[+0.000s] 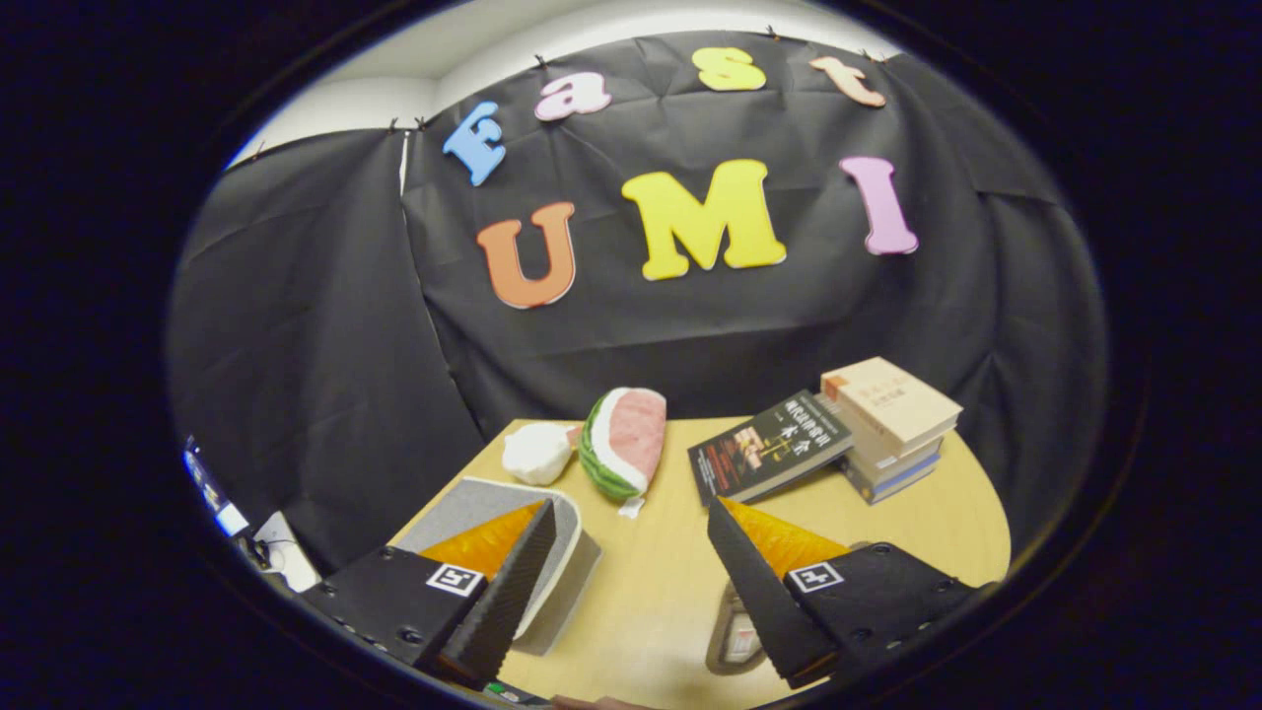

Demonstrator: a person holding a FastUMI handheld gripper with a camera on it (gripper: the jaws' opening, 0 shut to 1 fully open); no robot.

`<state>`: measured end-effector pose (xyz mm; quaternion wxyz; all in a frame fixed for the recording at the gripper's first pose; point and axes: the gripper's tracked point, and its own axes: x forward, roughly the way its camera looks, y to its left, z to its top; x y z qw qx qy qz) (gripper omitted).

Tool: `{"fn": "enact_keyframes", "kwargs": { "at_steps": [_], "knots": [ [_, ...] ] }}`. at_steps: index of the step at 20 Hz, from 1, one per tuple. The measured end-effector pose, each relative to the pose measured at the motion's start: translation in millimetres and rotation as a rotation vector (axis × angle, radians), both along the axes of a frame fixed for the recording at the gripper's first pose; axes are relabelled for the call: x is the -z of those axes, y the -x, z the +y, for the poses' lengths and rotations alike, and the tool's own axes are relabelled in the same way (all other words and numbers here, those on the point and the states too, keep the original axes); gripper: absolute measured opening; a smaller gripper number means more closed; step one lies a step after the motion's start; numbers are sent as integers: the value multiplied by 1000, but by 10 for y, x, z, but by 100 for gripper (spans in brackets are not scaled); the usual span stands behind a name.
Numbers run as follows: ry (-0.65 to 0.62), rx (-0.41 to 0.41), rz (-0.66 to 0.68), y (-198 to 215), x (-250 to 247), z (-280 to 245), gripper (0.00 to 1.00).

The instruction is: Open the storage box then place both shoes into the box .Put the left shoe in first, then the right shoe, with the right side of both shoes facing outward in a uniform manner.

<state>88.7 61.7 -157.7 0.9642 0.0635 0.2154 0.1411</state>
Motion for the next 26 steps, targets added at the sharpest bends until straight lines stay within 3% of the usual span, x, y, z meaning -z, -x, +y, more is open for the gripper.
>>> {"fn": "enact_keyframes", "kwargs": {
  "at_steps": [6, 10, 12, 17, 22, 26],
  "knots": [
    [-83, -111, 243, -181, 637, 579, 96],
    [-189, -129, 435, -207, 975, 861, 96],
    [-180, -127, 497, -159, 1156, 879, 96],
    [-242, -174, 555, -96, 1256, 1115, 94],
    [-220, -104, 593, -150, 1339, 1076, 94],
    [-299, -116, 676, -133, 1420, 1160, 95]
  ]
}}
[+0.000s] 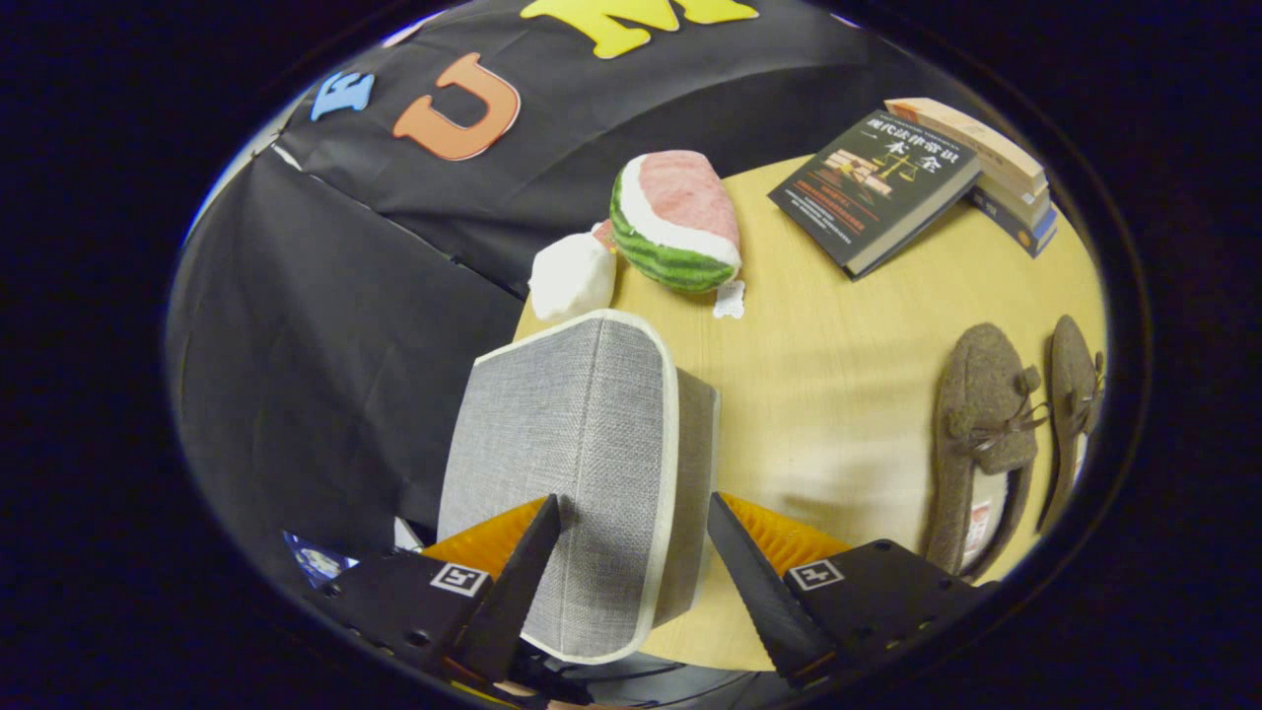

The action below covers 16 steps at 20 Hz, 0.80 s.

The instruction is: Open the storage box then place both shoes into the box .Put the left shoe in first, then the right shoe, with the right side of both shoes facing outward in a uniform manner.

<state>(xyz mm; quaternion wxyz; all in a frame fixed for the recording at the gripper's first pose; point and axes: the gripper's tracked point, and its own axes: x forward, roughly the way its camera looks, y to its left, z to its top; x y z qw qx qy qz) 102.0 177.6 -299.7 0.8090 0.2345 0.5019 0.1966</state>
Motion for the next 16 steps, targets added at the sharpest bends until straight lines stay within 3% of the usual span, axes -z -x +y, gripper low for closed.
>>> {"fn": "enact_keyframes", "kwargs": {
  "at_steps": [5, 6, 8, 11, 14, 16],
  "knots": [
    [-179, 56, 122, 27, 71, 104, 92],
    [-183, 54, 124, 49, 25, 117, 78],
    [-139, 38, 90, 51, 15, 100, 67],
    [-122, 41, 99, 51, 7, 79, 62],
    [-117, 58, 96, 33, -55, -17, 36],
    [-97, 31, 66, 34, -104, -48, 28]
  ]
}}
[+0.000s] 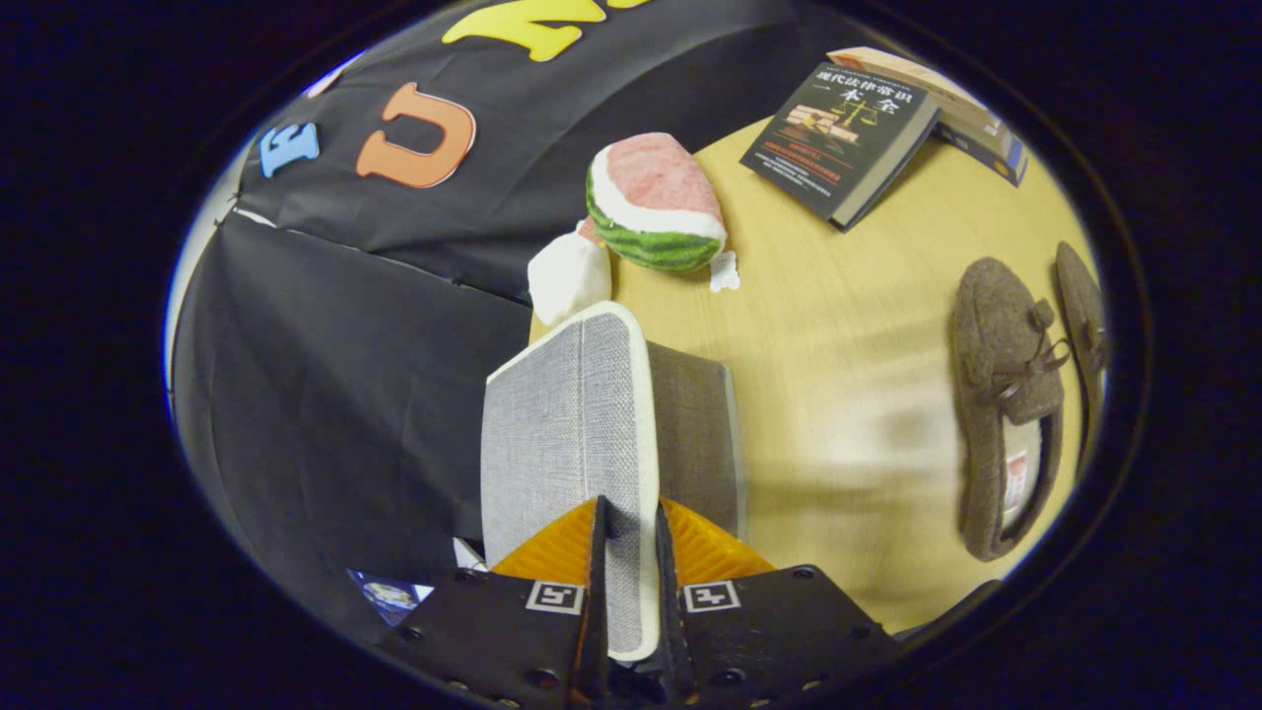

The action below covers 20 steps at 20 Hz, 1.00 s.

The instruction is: Open the storage box then place both shoes into the box .Put the left shoe in first, then the right shoe, with the right side of both shoes facing outward in a uniform manner.

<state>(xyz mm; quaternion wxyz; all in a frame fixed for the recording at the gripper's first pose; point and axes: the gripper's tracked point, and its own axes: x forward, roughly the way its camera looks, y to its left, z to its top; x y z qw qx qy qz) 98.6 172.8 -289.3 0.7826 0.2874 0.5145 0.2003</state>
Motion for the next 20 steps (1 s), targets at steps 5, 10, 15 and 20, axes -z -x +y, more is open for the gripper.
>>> {"fn": "enact_keyframes", "kwargs": {
  "at_steps": [5, 10, 15, 20],
  "knots": [
    [25, -51, -28, 74, -177, 76, 1],
    [-2, -69, -62, 125, -597, 250, 1],
    [-50, -119, -110, 166, -1149, 649, 1],
    [-92, -160, -151, 135, -1549, 1362, 1]
  ]
}}
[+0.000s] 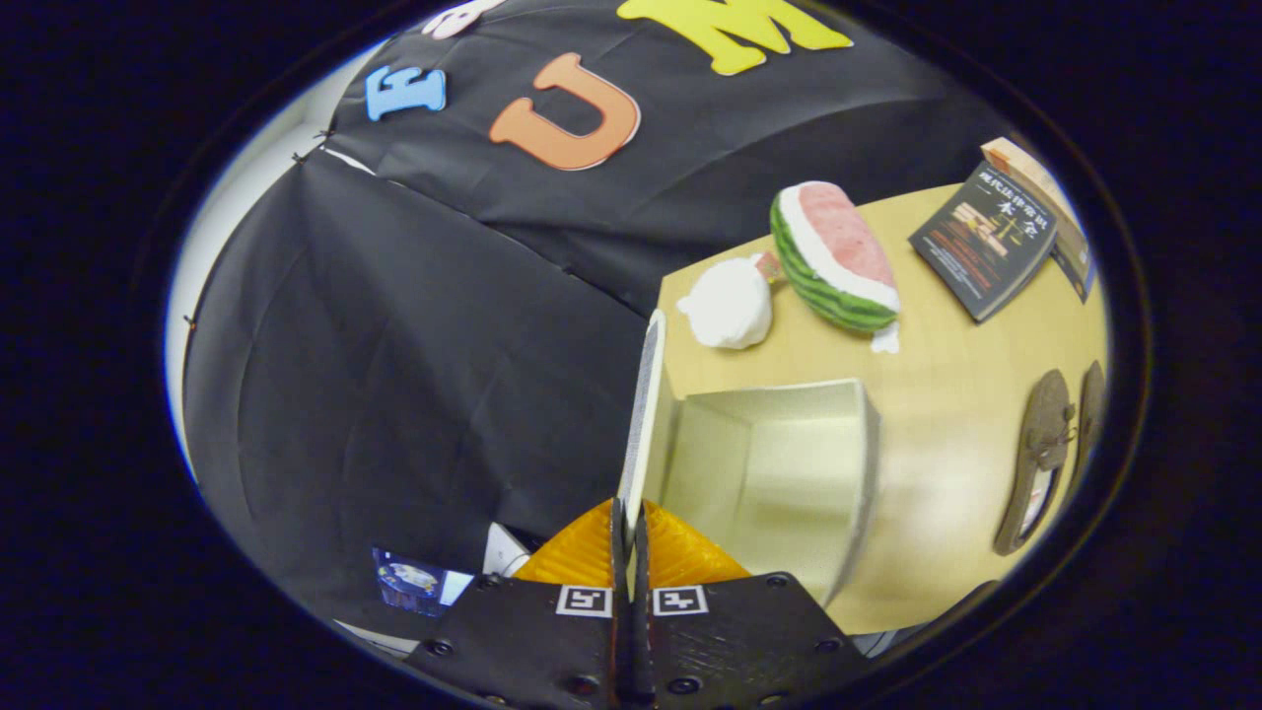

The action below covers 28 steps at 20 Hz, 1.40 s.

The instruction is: Open the storage box then place both shoes into the box .Put the left shoe in first, then the right shoe, with the right side of both shoes facing outward in a uniform manner.

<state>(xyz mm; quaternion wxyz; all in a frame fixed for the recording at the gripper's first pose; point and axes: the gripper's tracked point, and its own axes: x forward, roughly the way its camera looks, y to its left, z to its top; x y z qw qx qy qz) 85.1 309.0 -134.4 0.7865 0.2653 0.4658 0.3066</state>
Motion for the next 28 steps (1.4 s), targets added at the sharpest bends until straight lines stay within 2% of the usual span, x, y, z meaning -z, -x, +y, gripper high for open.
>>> {"fn": "enact_keyframes", "kwargs": {
  "at_steps": [5, 9, 15, 19, 22, 28],
  "knots": [
    [50, -90, -72, 6, -140, 646, 4],
    [145, -158, -173, 45, -140, 1002, 19],
    [138, -175, -179, 134, -120, 1045, 86],
    [122, -142, -164, 78, -135, 680, 93],
    [148, -103, -150, 8, -15, 210, 96],
    [168, 40, -9, -149, 504, -985, 96]
  ]
}}
